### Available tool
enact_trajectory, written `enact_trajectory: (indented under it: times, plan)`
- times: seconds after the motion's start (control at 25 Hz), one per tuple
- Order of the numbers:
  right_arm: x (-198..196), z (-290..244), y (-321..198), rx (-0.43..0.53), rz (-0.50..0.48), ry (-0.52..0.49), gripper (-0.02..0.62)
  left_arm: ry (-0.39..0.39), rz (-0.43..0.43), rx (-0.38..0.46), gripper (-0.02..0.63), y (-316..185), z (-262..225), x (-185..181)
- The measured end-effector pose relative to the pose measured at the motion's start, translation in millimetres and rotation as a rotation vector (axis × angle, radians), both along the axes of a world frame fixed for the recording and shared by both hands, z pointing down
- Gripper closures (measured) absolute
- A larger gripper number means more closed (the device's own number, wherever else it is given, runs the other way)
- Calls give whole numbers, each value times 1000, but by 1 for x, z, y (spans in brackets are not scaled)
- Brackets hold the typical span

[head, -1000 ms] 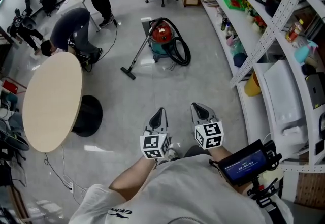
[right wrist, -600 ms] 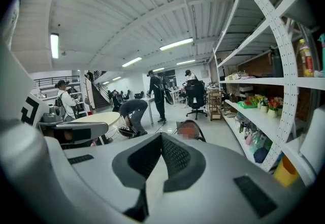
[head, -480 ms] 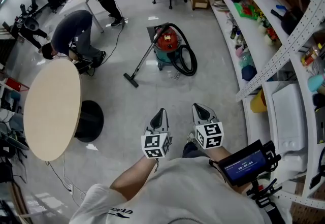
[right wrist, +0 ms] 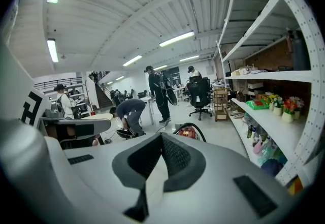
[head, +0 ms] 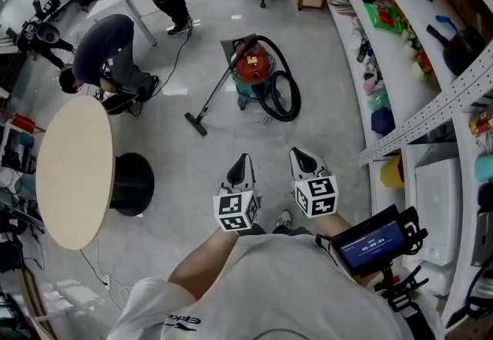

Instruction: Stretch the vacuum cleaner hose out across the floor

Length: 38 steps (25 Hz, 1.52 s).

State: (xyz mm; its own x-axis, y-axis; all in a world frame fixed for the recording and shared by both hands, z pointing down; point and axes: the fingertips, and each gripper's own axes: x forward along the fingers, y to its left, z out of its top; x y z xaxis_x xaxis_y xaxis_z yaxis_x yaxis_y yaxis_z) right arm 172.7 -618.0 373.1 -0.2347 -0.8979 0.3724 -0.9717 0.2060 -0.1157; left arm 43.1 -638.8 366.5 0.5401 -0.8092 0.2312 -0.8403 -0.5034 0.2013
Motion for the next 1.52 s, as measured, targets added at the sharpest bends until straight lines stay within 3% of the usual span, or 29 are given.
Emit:
enact_trajectory:
  times: [0.48, 1.0, 1.52]
  plan:
    - [12, 19, -116, -40, -4, 10, 594, -4, -6, -43, 604, -118, 22, 9]
    - [-36, 11, -285, -65, 13, 56, 595, -2, 39, -66, 604, -290, 24, -33]
    - [-40, 48, -422, -100, -31, 50, 594, -39, -43, -116, 604, -416, 61, -53]
